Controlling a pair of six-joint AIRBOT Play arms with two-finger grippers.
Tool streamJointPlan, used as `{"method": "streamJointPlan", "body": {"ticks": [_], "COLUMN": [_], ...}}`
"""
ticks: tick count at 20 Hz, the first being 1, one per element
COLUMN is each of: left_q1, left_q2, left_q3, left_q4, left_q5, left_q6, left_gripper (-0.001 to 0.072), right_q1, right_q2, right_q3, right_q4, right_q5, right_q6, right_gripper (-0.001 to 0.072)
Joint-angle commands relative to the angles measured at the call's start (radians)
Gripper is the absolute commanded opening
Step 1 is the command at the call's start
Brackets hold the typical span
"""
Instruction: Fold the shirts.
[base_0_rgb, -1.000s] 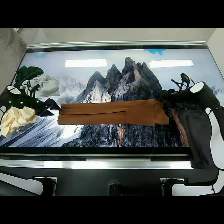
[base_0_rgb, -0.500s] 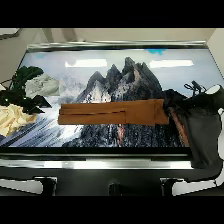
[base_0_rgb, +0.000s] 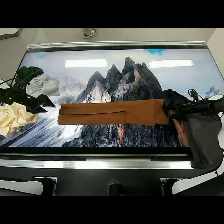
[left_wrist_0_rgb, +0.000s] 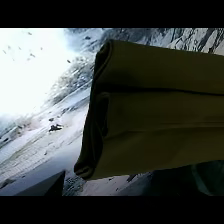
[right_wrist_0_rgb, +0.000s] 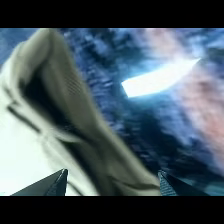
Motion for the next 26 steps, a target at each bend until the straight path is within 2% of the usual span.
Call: {"method": "streamJointPlan", "body": {"ticks": [1,3,7,9,11,13,16,18,19,20,22,23,24,25,26], "left_q1": [-0.034,-0.052,-0.076,-0.088,-0.107,-0.134,-0.189,-0.232,-0.254,-0.281,-0.354,-0.397,-0.45,-0.501,-0.554], "left_q2": [0.002,0.002,0.002,0.002,0.005,0.01,0.02,0.024,0.024,0.024,0.021,0.021,0.02,0.018,0.015], "left_q3": [0.001,0.001,0.001,0.001,0.001,0.001,0.001,0.001,0.001,0.0,-0.002,-0.002,-0.005,-0.012,-0.021], "left_q4": [0.0,0.0,0.0,-0.008,-0.01,-0.022,-0.024,-0.024,-0.024,-0.024,-0.024,-0.035,-0.062,-0.091,-0.124], "left_q5": [0.0,-0.001,-0.003,-0.009,-0.01,-0.01,-0.01,-0.01,-0.008,-0.005,0.014,0.043,0.095,0.161,0.238], "left_q6": [-0.02,-0.028,-0.045,-0.045,-0.045,-0.044,-0.044,-0.04,-0.04,-0.04,-0.038,-0.006,0.021,0.02,0.02], "left_gripper": [0.0717,0.0717,0.0718,0.0717,0.0717,0.0717,0.0717,0.0716,0.0704,0.0594,0.0173,0.009,0.0087,0.0033,0.0032], "right_q1": [-0.003,-0.003,-0.003,0.003,0.034,0.09,0.182,0.227,0.242,0.257,0.288,0.311,0.336,0.368,0.397], "right_q2": [-0.068,-0.076,-0.076,-0.076,-0.076,-0.076,-0.063,-0.031,-0.007,0.027,0.108,0.156,0.201,0.249,0.291], "right_q3": [-0.003,-0.003,-0.003,-0.003,-0.003,-0.003,-0.002,-0.002,-0.002,-0.002,-0.002,-0.003,-0.003,-0.003,-0.003], "right_q4": [0.121,0.188,0.191,0.19,0.175,0.171,0.17,0.137,0.111,0.084,0.033,0.005,-0.024,-0.058,-0.09], "right_q5": [0.096,0.147,0.123,0.089,0.069,0.049,0.028,0.029,0.029,0.029,0.03,0.034,0.036,0.04,0.047], "right_q6": [-0.115,-0.198,-0.196,-0.159,-0.122,-0.117,-0.087,-0.076,-0.053,-0.032,0.016,0.051,0.087,0.127,0.169], "right_gripper": [0.0697,0.0697,0.0689,0.0656,0.056,0.0552,0.0483,0.0199,0.0084,0.0049,0.0048,0.0048,0.0048,0.0048,0.0048]}}
